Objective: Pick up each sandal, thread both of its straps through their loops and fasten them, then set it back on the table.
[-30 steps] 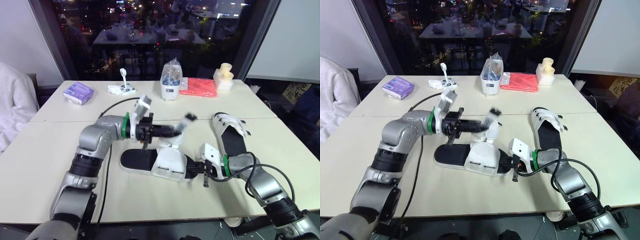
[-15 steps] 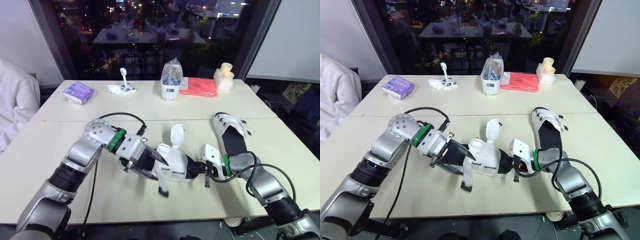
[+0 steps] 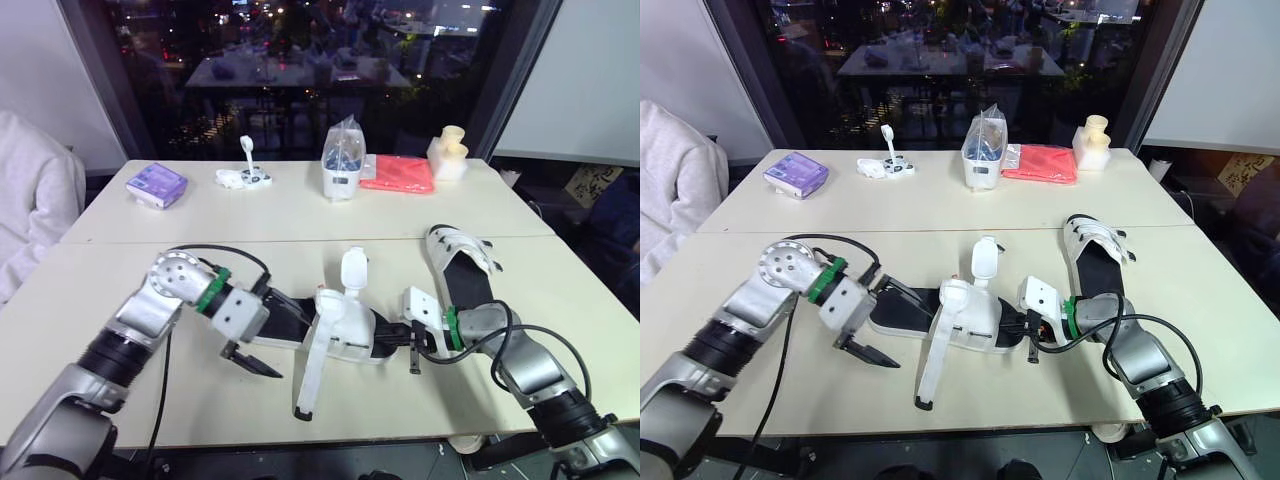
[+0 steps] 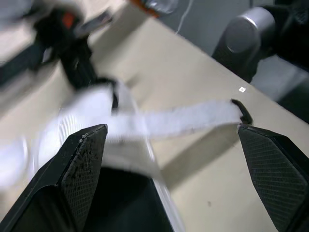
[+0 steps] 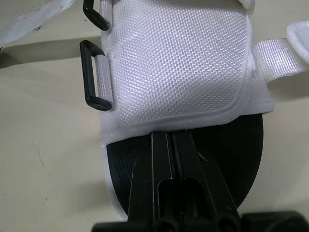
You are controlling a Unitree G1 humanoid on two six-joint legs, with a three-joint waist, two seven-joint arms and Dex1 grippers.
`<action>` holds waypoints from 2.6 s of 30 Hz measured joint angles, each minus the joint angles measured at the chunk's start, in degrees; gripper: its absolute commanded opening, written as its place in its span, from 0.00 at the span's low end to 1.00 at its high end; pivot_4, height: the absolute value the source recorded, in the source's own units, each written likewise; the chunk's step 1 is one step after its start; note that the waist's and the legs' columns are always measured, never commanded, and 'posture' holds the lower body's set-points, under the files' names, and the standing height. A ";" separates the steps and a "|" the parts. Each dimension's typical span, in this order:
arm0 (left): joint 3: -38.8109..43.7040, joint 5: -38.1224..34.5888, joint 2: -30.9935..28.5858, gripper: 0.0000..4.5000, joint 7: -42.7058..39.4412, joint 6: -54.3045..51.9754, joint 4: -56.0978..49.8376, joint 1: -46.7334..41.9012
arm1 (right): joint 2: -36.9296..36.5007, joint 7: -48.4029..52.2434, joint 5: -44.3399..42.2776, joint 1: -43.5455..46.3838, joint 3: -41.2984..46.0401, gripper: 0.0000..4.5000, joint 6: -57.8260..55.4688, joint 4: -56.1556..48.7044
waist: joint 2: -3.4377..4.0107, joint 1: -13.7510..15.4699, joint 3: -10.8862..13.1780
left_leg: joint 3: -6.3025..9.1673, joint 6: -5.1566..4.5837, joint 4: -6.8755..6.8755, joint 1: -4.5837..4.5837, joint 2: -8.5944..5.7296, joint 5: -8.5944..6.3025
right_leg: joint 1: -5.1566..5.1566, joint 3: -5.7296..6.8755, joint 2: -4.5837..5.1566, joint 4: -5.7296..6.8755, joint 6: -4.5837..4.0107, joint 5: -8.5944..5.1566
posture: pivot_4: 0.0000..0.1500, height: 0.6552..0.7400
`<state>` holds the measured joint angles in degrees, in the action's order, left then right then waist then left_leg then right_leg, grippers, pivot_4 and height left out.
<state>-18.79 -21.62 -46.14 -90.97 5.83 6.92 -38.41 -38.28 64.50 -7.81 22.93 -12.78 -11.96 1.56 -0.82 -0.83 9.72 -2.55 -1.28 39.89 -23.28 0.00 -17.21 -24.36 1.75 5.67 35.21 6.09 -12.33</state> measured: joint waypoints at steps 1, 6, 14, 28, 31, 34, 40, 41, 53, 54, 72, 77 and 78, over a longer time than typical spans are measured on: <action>0.65 -2.63 -1.87 0.99 0.03 -7.10 -1.79 1.22 | -0.01 0.09 0.00 0.08 0.00 0.00 0.06 0.12 | 0.00 0.01 0.00 | 0.01 -0.01 0.00 0.00 0.03 -0.01 | 0.00 0.00 -0.04 0.01 0.11 0.02 | 1.00 1.00; 1.94 -14.53 -6.73 0.99 1.97 -37.34 -10.11 8.47 | 0.00 0.58 -0.17 0.65 0.15 0.00 0.23 1.30 | 0.00 0.20 0.00 | 0.05 -0.02 0.03 0.01 0.06 -0.01 | 0.04 0.00 -0.07 0.03 0.04 -0.08 | 1.00 1.00; 2.40 -20.03 1.49 0.99 13.53 -55.58 -13.58 13.30 | 0.41 0.69 -0.28 1.17 0.10 0.00 -0.11 2.14 | -0.01 0.23 0.01 | 0.08 0.00 0.11 0.04 0.05 0.00 | 0.09 -0.03 -0.09 0.03 0.00 -0.09 | 1.00 1.00; 1.09 -14.50 11.60 0.99 18.46 -55.41 -7.02 12.88 | 0.53 0.56 -0.25 1.21 -0.03 0.00 -0.29 1.98 | 0.00 0.20 0.00 | 0.08 0.01 0.10 0.04 0.05 0.00 | 0.07 -0.03 -0.05 0.03 -0.05 -0.08 | 1.00 1.00; 1.69 -14.57 12.98 0.87 19.24 -56.35 -6.92 12.89 | 0.52 0.55 -0.23 1.21 -0.03 0.00 -0.26 1.97 | -0.01 0.20 0.00 | 0.08 0.01 0.10 0.04 0.05 0.00 | 0.07 -0.04 -0.02 0.02 -0.06 -0.07 | 1.00 1.00; 1.69 -14.56 12.99 0.57 19.50 -56.80 -6.95 12.89 | 0.52 0.48 -0.23 1.17 -0.06 0.00 -0.22 1.94 | 0.00 0.19 0.00 | 0.09 0.01 0.10 0.04 0.05 0.00 | 0.06 -0.03 0.00 0.02 -0.07 -0.07 | 1.00 1.00; 1.67 -14.74 11.75 0.01 18.21 -58.26 -7.13 12.99 | 0.53 0.41 -0.23 1.17 -0.07 0.00 -0.20 1.94 | 0.00 0.18 0.00 | 0.09 0.02 0.09 0.04 0.04 0.00 | 0.04 -0.03 0.10 0.02 -0.09 -0.07 | 1.00 1.00; 1.65 -14.77 11.31 0.01 17.81 -58.39 -7.31 13.00 | 0.53 0.39 -0.23 1.17 -0.07 0.00 -0.19 1.94 | 0.00 0.18 0.00 | 0.09 0.02 0.09 0.04 0.04 0.00 | 0.03 -0.03 0.17 0.02 -0.10 -0.07 | 1.00 1.00; 9.88 -20.98 18.02 0.01 19.36 -66.66 1.65 1.31 | 0.56 0.37 0.03 1.46 -0.30 0.00 -0.13 1.96 | -0.01 0.22 0.00 | 0.10 0.02 0.09 0.02 -0.02 0.00 | 0.03 0.01 0.12 0.01 -0.11 -0.03 | 1.00 1.00; 10.55 -21.20 18.65 0.01 19.49 -66.79 2.72 0.06 | 0.56 0.40 0.03 1.53 -0.37 0.00 -0.12 1.96 | 0.00 0.17 0.00 | 0.09 0.02 0.09 0.01 -0.03 0.00 | 0.03 0.01 0.11 0.01 -0.10 -0.03 | 1.00 1.00; 12.77 -17.37 24.09 0.01 17.57 -64.02 21.13 -9.03 | 0.70 -0.20 0.31 1.01 -0.37 0.00 -0.82 0.86 | -0.02 0.15 0.00 | 0.08 0.01 0.10 0.01 -0.02 0.00 | 0.05 0.00 0.01 0.01 -0.06 -0.01 | 1.00 1.00; 12.72 -16.48 24.35 0.01 16.58 -64.09 21.14 -9.03 | 0.68 -0.60 0.31 0.70 -0.31 0.00 -1.15 0.39 | -0.02 0.14 0.00 | 0.08 0.01 0.10 0.01 -0.02 0.00 | 0.05 0.00 0.01 0.01 -0.07 -0.01 | 1.00 1.00; 12.72 -16.41 24.36 0.01 16.50 -64.10 21.13 -9.03 | 0.67 -0.61 0.31 0.70 -0.31 0.00 -1.20 0.35 | -0.02 0.15 0.00 | 0.09 0.01 0.10 0.01 -0.02 0.00 | 0.05 0.00 0.01 0.01 -0.07 -0.01 | 1.00 1.00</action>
<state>-6.08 -38.03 -21.78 -74.46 -58.27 28.05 -47.45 -37.61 63.89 -7.50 23.63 -13.09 -13.16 1.91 -0.84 -0.68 9.73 -2.46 -1.27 39.99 -23.27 -0.02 -17.21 -24.30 1.75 5.68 35.22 6.02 -12.34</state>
